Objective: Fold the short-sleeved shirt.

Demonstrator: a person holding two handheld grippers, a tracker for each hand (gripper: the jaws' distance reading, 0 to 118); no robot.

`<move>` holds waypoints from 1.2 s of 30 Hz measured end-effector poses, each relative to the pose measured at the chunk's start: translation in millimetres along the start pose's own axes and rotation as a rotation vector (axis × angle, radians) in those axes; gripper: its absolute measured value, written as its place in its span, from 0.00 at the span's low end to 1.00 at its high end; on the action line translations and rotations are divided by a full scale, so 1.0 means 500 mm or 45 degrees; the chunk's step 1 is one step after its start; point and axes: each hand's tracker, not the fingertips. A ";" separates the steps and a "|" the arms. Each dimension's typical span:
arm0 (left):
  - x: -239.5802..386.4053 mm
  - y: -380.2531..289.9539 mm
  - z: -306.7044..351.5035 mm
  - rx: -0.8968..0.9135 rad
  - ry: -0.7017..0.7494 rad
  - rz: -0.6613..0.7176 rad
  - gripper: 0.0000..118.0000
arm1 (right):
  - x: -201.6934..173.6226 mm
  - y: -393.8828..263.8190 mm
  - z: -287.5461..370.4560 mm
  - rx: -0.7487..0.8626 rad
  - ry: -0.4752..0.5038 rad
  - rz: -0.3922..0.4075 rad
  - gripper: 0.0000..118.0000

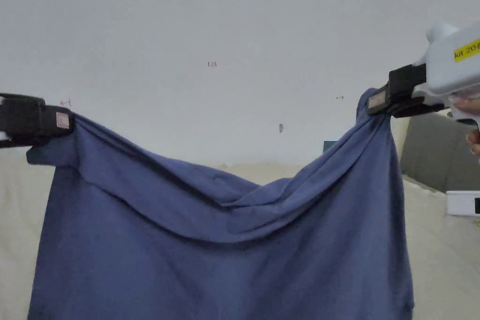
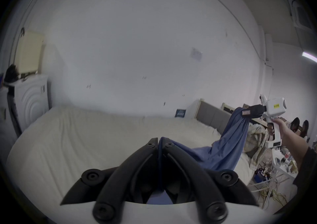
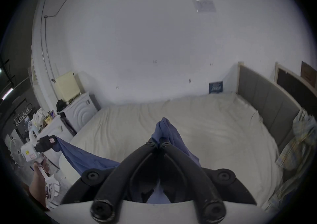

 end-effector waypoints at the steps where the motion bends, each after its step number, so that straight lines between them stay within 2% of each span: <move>1: 0.003 0.038 -0.017 0.024 -0.017 0.017 0.02 | -0.006 0.030 0.002 0.028 -0.027 0.013 0.00; 6: -0.009 0.182 -0.108 0.098 0.037 0.064 0.02 | -0.015 0.168 -0.017 0.122 -0.141 -0.003 0.00; 8: -0.001 0.224 -0.143 0.199 0.160 -0.013 0.02 | -0.012 0.215 -0.031 0.210 -0.207 0.016 0.00; 10: 0.002 0.258 -0.180 0.256 0.258 -0.061 0.02 | -0.020 0.245 -0.040 0.286 -0.287 -0.012 0.00; 14: -0.006 0.285 -0.235 0.298 0.222 -0.021 0.02 | -0.043 0.271 -0.038 0.344 -0.277 -0.040 0.00; 20: -0.032 0.246 -0.314 0.248 0.260 -0.111 0.02 | -0.043 0.245 -0.101 0.357 -0.325 0.035 0.00; 23: -0.053 0.158 -0.342 0.164 0.226 -0.029 0.02 | -0.019 0.156 -0.158 0.306 -0.342 0.023 0.00; 26: -0.076 0.009 -0.353 0.169 0.159 0.090 0.02 | 0.031 -0.020 -0.217 0.195 -0.248 -0.092 0.00; 27: -0.049 -0.067 -0.341 0.110 0.123 0.126 0.02 | 0.085 -0.050 -0.283 0.142 -0.228 -0.107 0.00; 28: -0.039 -0.127 -0.337 0.062 0.126 0.116 0.02 | 0.104 -0.112 -0.301 0.085 -0.256 -0.114 0.00; 31: -0.039 -0.310 -0.321 -0.151 0.128 0.104 0.02 | 0.161 -0.313 -0.321 -0.081 -0.236 -0.201 0.00; 36: -0.040 -0.500 -0.232 -0.292 0.049 0.124 0.02 | 0.202 -0.571 -0.258 -0.194 -0.215 -0.241 0.00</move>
